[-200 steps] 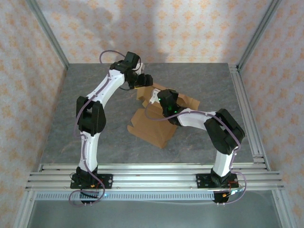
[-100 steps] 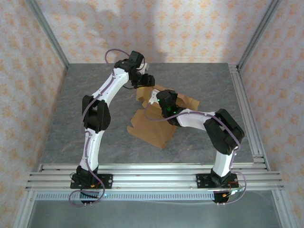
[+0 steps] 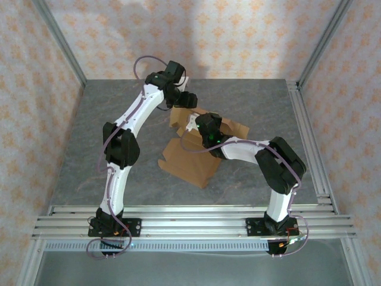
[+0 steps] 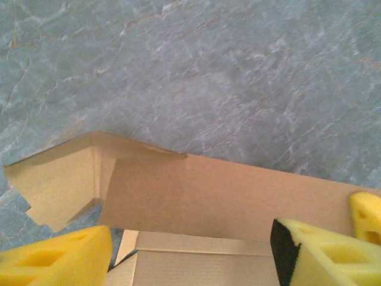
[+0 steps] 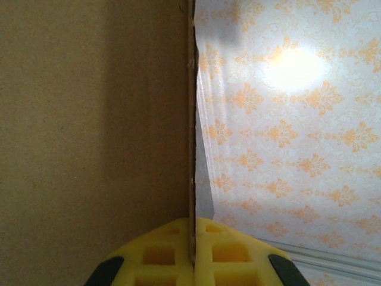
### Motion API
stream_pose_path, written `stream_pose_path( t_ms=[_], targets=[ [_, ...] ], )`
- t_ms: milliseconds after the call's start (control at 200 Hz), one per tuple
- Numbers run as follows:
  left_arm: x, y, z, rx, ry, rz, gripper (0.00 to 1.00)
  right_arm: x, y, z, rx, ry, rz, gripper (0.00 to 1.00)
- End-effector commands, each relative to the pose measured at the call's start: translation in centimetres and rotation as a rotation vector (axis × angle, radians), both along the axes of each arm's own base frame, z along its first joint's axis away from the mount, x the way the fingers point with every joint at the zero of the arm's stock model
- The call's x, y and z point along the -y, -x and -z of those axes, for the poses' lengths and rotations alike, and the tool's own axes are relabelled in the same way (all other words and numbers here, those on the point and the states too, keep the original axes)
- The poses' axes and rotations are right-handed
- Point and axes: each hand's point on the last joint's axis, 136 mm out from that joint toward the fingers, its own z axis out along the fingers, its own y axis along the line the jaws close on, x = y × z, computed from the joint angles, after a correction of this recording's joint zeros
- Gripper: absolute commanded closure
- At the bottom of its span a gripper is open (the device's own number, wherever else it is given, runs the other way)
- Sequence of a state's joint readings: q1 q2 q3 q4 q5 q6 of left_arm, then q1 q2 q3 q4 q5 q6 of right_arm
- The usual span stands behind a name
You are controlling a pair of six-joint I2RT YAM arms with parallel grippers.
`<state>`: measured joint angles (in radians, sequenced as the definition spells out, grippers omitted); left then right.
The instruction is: Fold the paper box
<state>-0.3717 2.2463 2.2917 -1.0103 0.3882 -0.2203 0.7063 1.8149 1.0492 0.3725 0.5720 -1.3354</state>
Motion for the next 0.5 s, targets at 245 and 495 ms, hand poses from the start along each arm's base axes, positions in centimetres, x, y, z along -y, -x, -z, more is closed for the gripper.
stream_pose_path(
  t_ms=[245,495],
  targets=[
    [0.5,0.2,2.0,-0.078,0.021,0.005,0.38,-0.2,-0.1,-0.8,0.006,-0.006,0.011,1.00],
    [1.5,0.4,2.6,-0.115,0.078,-0.001,0.46,-0.3,-0.2,-1.1,0.008,-0.003,0.010,1.00]
  ],
)
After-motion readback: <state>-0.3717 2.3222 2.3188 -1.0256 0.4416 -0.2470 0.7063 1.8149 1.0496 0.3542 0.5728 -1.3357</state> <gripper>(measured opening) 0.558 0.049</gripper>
